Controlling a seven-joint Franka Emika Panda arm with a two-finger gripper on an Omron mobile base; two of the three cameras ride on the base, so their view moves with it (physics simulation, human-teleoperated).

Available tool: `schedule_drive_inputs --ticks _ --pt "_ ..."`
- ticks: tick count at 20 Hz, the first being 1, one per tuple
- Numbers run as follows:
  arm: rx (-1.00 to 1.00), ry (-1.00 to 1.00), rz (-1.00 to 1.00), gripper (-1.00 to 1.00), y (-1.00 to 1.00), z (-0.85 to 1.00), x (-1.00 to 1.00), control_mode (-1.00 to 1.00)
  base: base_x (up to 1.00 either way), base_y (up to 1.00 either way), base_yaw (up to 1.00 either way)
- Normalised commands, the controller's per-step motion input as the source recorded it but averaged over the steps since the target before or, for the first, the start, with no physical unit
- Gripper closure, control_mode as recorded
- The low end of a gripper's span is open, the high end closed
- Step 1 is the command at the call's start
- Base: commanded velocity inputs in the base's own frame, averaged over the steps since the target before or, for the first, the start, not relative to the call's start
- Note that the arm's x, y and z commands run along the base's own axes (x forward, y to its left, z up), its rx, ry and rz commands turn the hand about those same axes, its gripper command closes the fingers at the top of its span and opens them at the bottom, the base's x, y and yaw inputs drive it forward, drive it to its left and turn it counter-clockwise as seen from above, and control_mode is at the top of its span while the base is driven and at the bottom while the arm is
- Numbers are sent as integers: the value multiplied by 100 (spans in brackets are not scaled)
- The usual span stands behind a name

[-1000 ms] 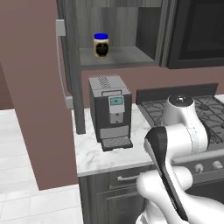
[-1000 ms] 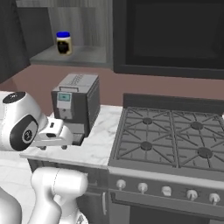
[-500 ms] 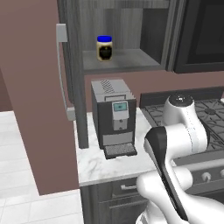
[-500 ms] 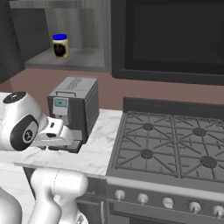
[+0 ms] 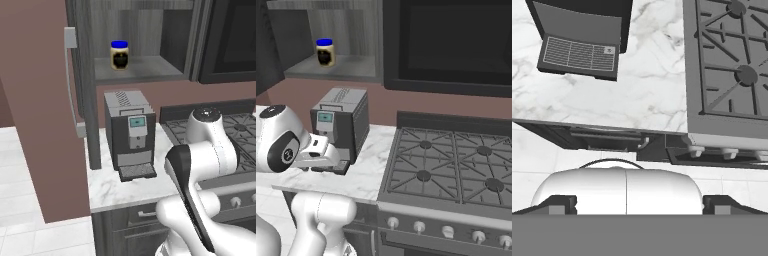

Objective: Move the shaker and mayonnaise from the cabinet to the dining counter.

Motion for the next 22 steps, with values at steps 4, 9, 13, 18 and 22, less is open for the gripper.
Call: schedule_drive_inputs --ticks 4,9,13,18,22 --pt "0 0 0 -100 0 0 0 100 0 0 0" --pt "0 0 0 -100 0 0 0 100 0 0 0" --pt "0 0 0 -100 0 0 0 100 0 0 0" --pt "0 0 0 -100 0 0 0 100 -3 3 2" --pt "0 -8 7 -100 4 3 -1 -100 -5 4 6"
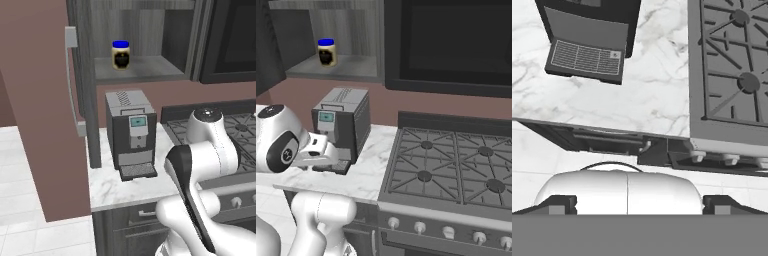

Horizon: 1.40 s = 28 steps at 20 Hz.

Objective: Move the shaker and mayonnaise from the cabinet to the dining counter.

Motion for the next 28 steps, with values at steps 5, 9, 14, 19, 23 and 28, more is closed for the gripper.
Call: schedule_drive_inputs --ticks 5,9,14,19,23,28 --pt "0 -27 11 -100 4 19 -3 -100 0 0 0" --pt "2 -26 10 -100 1 32 -2 -100 0 0 0" --pt "5 -26 3 -100 2 44 -1 -100 0 0 0" --pt "2 -32 5 -100 7 51 5 -100 0 0 0" --pt "0 -22 2 -100 18 59 21 -100 0 0 0" --pt "5 -17 4 -100 8 68 10 -100 0 0 0"
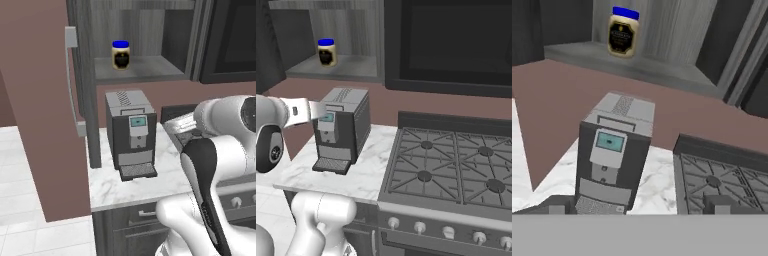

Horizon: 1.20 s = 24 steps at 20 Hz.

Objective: Move the shaker and mayonnaise from the cabinet to the dining counter.

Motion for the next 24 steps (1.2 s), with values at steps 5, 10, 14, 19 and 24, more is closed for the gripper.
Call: schedule_drive_inputs --ticks 5,10,14,19,24 --pt "18 -4 7 -100 10 64 13 -100 0 0 0" --pt "17 0 10 -100 16 48 19 -100 0 0 0" --pt "2 0 2 -100 6 32 37 -100 0 0 0" --pt "0 1 0 -100 11 35 42 -100 0 0 0" --pt "0 3 0 -100 19 30 37 -100 0 0 0"
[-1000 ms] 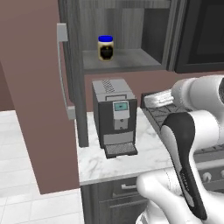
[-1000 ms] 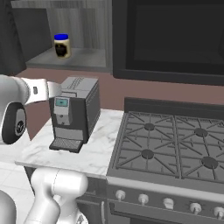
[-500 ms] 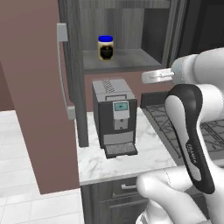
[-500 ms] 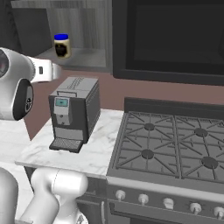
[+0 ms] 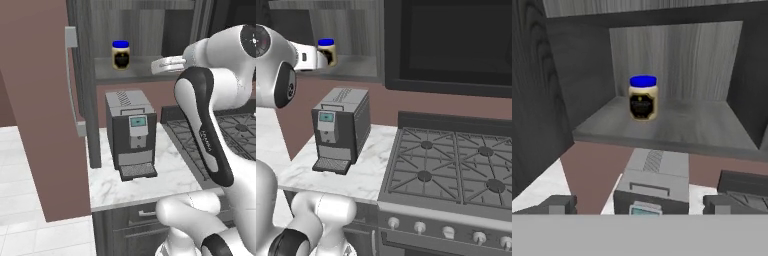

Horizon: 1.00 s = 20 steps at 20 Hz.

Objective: Move the shaker and mayonnaise from the cabinet to the dining counter.

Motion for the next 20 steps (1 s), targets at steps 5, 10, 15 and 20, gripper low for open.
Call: schedule_drive_inputs --ticks 5,10,15,20 --pt "0 0 0 -100 10 9 42 -100 0 0 0" --pt "-6 0 0 -100 14 7 42 -100 0 0 0" --pt "-8 0 0 -100 8 17 45 -100 0 0 0" --pt "-5 0 0 -100 9 14 46 -100 0 0 0"
